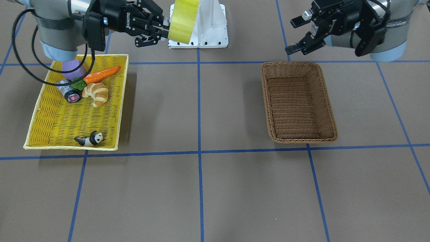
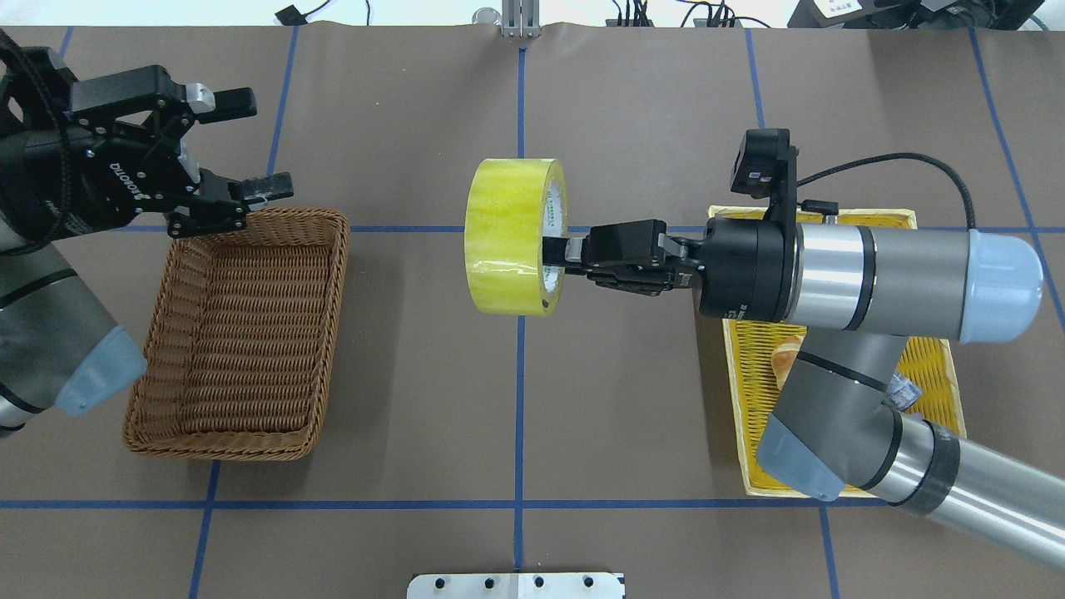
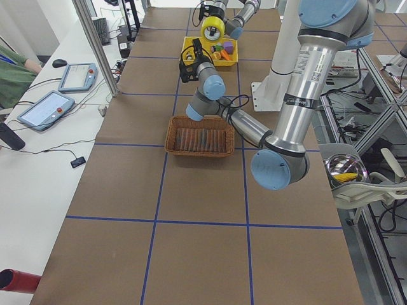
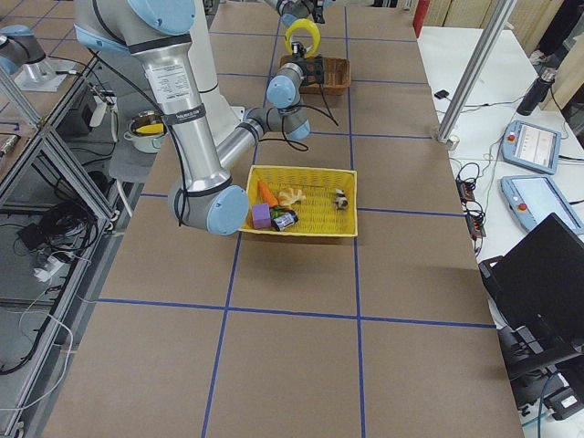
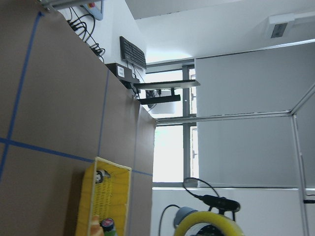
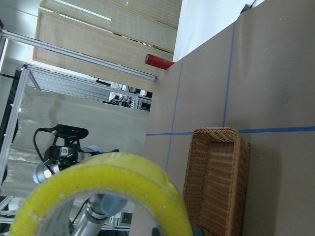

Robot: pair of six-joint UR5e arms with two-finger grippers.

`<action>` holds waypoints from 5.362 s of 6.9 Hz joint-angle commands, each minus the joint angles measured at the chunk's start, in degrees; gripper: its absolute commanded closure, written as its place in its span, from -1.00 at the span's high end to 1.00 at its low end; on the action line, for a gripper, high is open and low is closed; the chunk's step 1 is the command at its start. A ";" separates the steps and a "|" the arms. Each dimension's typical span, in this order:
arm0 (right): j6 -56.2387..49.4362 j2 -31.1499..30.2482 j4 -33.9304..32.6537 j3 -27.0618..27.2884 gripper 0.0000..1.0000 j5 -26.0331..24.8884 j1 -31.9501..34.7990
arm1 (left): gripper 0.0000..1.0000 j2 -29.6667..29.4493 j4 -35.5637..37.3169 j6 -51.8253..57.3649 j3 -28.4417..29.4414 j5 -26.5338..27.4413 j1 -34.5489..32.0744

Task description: Move tape to another basket

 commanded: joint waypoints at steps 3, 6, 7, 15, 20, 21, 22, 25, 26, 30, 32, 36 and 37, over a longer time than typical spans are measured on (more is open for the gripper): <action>-0.26 0.41 0.24 -1.15 -1.00 -1.20 -1.57 | 0.94 -5.71 -0.17 -2.54 -0.14 1.00 8.05; -0.26 0.32 0.32 -1.86 -1.00 -1.12 -1.57 | 0.93 -8.27 0.27 -2.36 0.12 1.35 11.31; -0.26 0.32 0.33 -1.95 -1.00 -1.12 -1.83 | 0.93 -9.15 0.53 -2.36 0.56 1.44 11.58; -0.52 0.41 0.24 -2.13 -1.00 -1.38 -3.67 | 0.53 -9.86 1.06 -1.83 1.35 3.46 13.60; -0.44 0.50 0.24 -2.48 0.61 -1.55 -4.73 | -0.44 -9.60 0.98 -1.66 1.26 3.37 13.60; 0.17 0.50 0.32 -2.39 1.00 -1.55 -4.73 | -0.99 -9.25 0.89 -1.57 1.35 2.94 13.69; 0.26 0.50 0.41 -2.04 1.00 -1.55 -4.73 | -1.00 -8.98 0.89 -1.57 1.35 2.76 13.69; 0.97 0.15 0.76 -1.69 1.00 -1.47 -4.03 | -1.00 -8.81 0.72 -1.66 1.27 2.67 13.52; 0.36 -0.64 -0.02 -1.86 1.00 -0.77 -1.51 | -1.00 -7.33 0.97 -1.57 0.66 1.89 13.17; -23.80 -1.61 -22.34 -3.01 1.00 13.03 19.84 | -1.00 -6.52 26.81 18.29 0.83 -21.00 -6.66; -43.93 -1.17 -40.02 -2.48 1.00 13.12 26.61 | -1.00 0.64 32.00 34.30 0.82 -23.17 -8.80; -68.62 -1.70 -67.12 -2.83 1.00 14.35 31.03 | -1.00 6.75 51.91 65.17 0.30 -23.17 -9.78; -72.56 -1.61 -71.96 -2.92 1.00 18.18 32.87 | -1.00 6.84 56.30 70.10 0.21 -22.82 -9.60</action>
